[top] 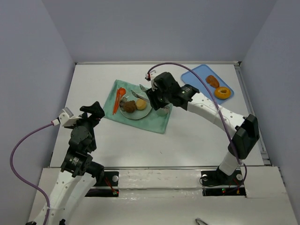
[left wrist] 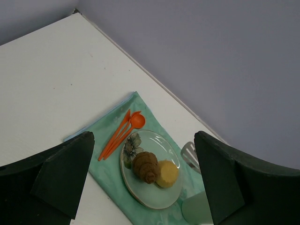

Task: Place the bread

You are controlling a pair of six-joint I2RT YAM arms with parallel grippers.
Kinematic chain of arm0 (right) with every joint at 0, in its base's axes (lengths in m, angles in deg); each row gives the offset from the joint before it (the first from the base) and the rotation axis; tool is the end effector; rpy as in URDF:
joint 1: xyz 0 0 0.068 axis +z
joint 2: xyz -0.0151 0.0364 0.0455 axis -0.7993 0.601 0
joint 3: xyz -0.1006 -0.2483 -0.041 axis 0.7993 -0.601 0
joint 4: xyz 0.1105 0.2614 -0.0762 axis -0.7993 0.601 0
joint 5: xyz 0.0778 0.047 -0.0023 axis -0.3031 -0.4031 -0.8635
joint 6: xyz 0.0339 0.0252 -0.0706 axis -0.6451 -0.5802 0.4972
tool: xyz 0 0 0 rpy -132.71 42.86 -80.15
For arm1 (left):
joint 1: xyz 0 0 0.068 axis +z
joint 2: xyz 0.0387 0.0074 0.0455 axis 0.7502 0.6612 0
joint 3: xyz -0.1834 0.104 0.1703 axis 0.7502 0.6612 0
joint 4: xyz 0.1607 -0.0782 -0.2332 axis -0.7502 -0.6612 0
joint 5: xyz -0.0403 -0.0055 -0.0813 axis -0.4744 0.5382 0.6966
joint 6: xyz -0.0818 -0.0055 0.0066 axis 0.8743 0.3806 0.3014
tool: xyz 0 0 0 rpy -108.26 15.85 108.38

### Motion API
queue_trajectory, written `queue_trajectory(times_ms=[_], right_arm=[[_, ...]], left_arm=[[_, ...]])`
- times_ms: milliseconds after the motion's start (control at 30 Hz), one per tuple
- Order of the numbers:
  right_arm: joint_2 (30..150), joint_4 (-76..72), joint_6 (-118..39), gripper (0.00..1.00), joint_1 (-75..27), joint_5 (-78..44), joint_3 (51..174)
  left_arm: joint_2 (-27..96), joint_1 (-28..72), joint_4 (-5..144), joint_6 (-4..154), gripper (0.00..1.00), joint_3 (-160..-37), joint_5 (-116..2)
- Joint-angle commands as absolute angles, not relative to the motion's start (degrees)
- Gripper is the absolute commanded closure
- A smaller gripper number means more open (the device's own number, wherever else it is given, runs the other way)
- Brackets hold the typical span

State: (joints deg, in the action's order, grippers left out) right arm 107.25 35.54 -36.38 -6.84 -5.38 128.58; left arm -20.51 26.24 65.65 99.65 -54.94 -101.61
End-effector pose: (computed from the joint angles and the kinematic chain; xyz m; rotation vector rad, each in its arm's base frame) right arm 0.3121 0.3180 0.3002 -0.8277 2.2211 0.3392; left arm 0.1748 -0.0259 0.3202 -0.6795 1.3193 -0.3670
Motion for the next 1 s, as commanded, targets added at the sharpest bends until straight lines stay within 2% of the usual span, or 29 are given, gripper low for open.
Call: queue_trajectory(times_ms=[0,200,300,500,733,867,967], right_arm=[[98.7,27.4,-40.5,0.49,-6.3,3.1,127.7],[83.9,23.9,-52.5,0.51,-11.5,21.5,117.0],[79.3,24.3,-58.4,0.51,-15.4,25.8,108.7],[73.7,25.1,-65.9,0.50,-18.8,20.2,94.4],[82.6,24.5,-72.4,0.49,-18.8,15.4,85.0],[87.8,24.0,-72.4,0.45,-18.8,11.6,84.3],[86.8,23.5,-71.3,0.37,-18.8,9.6,83.7]], left_arm=[[-21.0,26.6,67.4,99.9,0.01,-54.3,-103.2],[-21.0,26.6,67.4,99.9,0.01,-54.2,-102.9],[-20.9,26.6,67.5,99.8,0.01,-54.3,-102.6],[-20.7,26.6,67.8,99.7,0.01,-54.2,-102.4],[-20.1,26.6,68.0,99.6,0.01,-54.3,-102.1],[-20.1,26.6,67.9,99.5,0.01,-54.2,-102.6],[-20.0,26.6,67.8,99.6,0.01,-54.3,-102.6]])
